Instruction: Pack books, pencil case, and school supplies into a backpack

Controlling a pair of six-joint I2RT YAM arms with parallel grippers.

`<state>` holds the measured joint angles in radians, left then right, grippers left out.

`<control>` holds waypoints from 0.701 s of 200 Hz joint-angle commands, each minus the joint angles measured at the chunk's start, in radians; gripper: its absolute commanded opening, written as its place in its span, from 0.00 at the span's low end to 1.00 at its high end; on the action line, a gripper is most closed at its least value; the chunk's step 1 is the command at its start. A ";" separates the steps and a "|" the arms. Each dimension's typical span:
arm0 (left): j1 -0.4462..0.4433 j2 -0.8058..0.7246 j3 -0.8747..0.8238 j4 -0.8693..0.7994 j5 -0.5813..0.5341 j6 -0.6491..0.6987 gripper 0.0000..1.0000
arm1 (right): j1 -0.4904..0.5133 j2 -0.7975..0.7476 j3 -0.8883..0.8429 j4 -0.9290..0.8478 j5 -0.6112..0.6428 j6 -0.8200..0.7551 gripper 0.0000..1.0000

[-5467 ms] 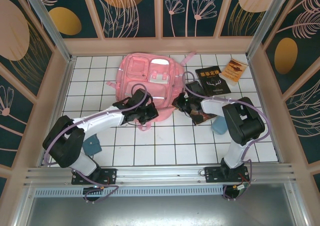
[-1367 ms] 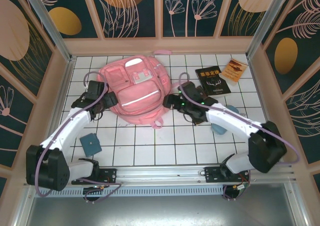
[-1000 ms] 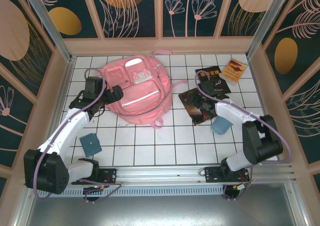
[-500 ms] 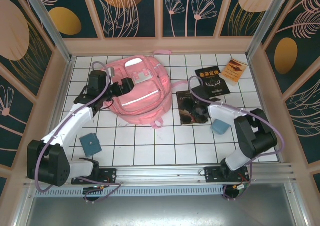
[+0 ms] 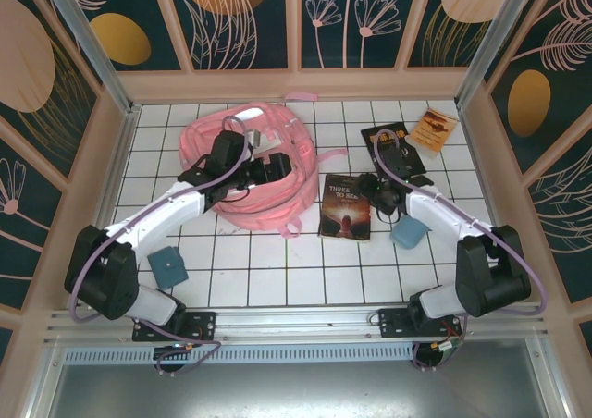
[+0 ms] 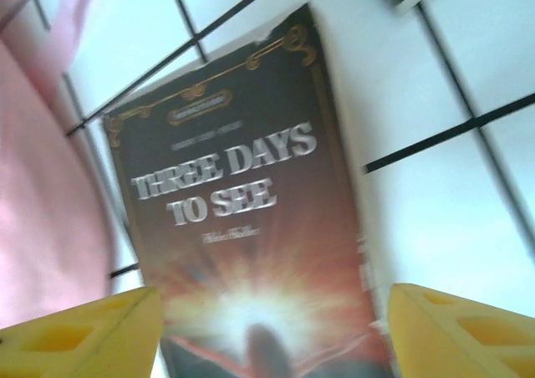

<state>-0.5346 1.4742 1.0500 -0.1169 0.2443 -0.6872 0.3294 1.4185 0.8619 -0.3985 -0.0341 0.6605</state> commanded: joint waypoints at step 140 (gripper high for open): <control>-0.215 0.293 0.159 0.042 0.062 -0.162 0.65 | -0.012 0.194 -0.053 -0.036 -0.148 -0.299 0.36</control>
<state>-0.7223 1.7195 1.1709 -0.1074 0.2661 -0.8120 0.3176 1.5917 0.8360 -0.4236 -0.1753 0.3889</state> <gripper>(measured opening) 0.682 0.383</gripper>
